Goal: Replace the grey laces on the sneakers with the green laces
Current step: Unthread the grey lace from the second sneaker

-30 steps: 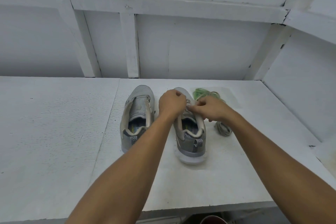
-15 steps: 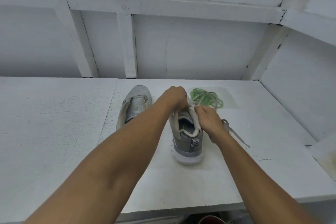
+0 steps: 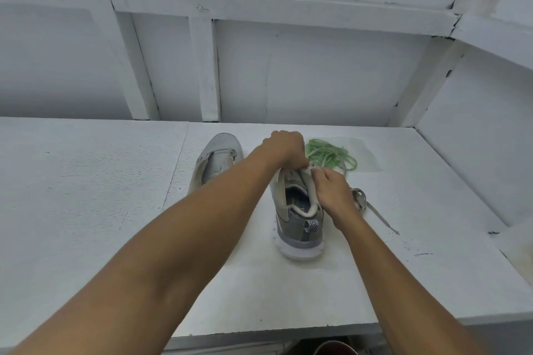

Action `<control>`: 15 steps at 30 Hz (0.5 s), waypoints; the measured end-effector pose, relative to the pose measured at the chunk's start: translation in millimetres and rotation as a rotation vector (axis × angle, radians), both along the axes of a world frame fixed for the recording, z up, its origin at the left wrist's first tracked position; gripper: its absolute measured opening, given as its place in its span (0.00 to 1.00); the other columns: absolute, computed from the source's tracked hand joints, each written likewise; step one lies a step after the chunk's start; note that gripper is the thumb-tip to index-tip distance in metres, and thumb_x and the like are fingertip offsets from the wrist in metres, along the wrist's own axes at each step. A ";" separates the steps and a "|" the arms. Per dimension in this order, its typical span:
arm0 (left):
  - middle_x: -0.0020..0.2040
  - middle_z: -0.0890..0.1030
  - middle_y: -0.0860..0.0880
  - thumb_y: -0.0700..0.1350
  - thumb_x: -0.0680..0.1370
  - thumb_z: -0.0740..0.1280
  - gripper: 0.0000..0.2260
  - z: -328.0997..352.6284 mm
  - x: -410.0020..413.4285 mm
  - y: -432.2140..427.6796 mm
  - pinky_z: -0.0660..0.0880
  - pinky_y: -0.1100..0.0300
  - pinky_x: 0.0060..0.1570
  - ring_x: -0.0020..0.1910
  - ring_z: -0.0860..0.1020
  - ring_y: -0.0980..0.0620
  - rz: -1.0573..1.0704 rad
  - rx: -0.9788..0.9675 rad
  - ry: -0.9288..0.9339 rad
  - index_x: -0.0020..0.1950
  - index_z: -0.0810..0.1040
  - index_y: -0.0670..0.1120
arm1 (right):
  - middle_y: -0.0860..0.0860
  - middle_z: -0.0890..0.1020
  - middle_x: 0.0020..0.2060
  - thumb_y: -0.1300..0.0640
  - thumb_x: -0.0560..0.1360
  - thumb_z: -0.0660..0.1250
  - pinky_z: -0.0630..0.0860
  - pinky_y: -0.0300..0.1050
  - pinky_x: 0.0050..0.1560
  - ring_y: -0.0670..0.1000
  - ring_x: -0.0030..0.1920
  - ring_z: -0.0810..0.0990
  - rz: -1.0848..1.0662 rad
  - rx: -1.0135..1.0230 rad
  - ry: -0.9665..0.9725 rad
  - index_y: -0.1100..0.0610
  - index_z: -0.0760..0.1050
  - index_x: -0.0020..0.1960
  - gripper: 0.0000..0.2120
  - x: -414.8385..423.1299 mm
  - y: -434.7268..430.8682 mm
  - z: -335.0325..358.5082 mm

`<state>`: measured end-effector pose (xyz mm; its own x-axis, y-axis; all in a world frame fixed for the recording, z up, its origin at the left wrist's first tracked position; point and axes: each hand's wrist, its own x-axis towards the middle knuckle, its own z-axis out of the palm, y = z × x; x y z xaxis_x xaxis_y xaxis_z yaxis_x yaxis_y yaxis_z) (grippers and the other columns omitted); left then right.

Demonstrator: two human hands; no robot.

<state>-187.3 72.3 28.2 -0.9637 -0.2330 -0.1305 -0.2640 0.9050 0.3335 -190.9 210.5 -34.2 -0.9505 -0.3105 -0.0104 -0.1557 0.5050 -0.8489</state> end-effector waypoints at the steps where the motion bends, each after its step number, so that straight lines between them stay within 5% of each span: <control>1: 0.51 0.80 0.47 0.51 0.74 0.69 0.11 -4.6 -1.4 1.9 0.75 0.52 0.54 0.53 0.76 0.45 -0.007 -0.055 -0.017 0.53 0.80 0.47 | 0.54 0.72 0.33 0.53 0.81 0.56 0.62 0.47 0.37 0.52 0.35 0.69 -0.004 0.005 0.002 0.61 0.69 0.37 0.17 0.1 -0.3 -0.1; 8: 0.50 0.75 0.45 0.48 0.77 0.65 0.08 -5.4 3.8 -11.0 0.67 0.49 0.56 0.52 0.72 0.44 -0.032 -0.231 0.004 0.47 0.70 0.45 | 0.56 0.74 0.35 0.53 0.80 0.56 0.63 0.47 0.37 0.52 0.36 0.69 -0.028 -0.007 -0.003 0.66 0.70 0.41 0.18 0.2 -1.3 -2.7; 15: 0.50 0.81 0.48 0.53 0.76 0.68 0.11 -13.1 0.2 -8.5 0.71 0.54 0.47 0.52 0.77 0.46 -0.076 -0.118 0.016 0.52 0.81 0.48 | 0.56 0.74 0.35 0.52 0.80 0.56 0.64 0.48 0.38 0.53 0.37 0.70 -0.037 0.007 0.005 0.64 0.70 0.40 0.17 -0.4 -2.4 -3.2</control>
